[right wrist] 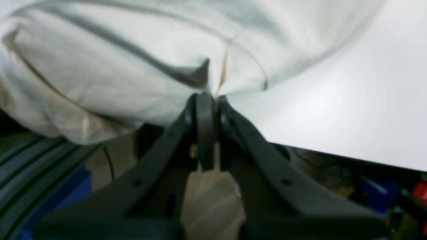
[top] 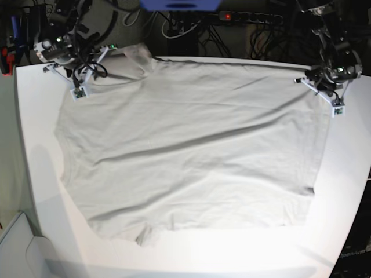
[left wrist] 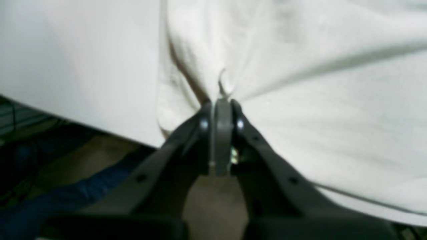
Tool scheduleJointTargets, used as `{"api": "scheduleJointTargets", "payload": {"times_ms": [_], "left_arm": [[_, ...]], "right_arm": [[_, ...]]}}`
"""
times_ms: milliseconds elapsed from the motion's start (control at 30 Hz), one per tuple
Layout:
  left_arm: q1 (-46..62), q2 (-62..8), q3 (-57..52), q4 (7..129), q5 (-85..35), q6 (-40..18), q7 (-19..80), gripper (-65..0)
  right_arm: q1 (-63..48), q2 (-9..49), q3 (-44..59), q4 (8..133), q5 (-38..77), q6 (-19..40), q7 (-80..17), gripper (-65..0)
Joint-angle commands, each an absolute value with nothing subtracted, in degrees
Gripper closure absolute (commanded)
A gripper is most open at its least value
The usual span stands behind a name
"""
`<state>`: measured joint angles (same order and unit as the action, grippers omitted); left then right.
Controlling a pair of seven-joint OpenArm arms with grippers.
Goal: Layout the t-shirt on the table in an organized manner, then fold the t-shirt properly
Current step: 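Lift the collar end with both grippers and fold it over the body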
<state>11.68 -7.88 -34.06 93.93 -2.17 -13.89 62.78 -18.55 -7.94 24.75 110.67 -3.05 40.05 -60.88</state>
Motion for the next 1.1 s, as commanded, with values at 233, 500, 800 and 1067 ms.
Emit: {"api": "scheduleJointTargets", "payload": {"times_ms": [233, 500, 800, 1067], "left_arm": [[10.15, -8.57, -34.42, 98.95, -1.8, -13.67, 63.34, -0.1], [10.07, -8.4, -34.33, 104.04, -1.98, -13.76, 67.38, -0.1], [10.51, -5.85, -34.24, 108.09, -1.54, -13.76, 67.56, -0.1], [7.78, -5.93, -34.15, 107.38, -1.54, -13.67, 67.3, -0.1]], "right_arm": [[-14.99, -7.25, 24.75, 111.96, -2.95, 40.0, -60.53, 0.0], [-10.86, -4.88, 24.75, 111.96, -2.95, 40.0, -61.05, 0.0], [-4.26, -1.71, 24.75, 111.96, -2.86, 40.0, -67.3, 0.0], [-1.71, -1.27, 24.75, 111.52, -2.95, 40.0, -67.47, 0.0]]}}
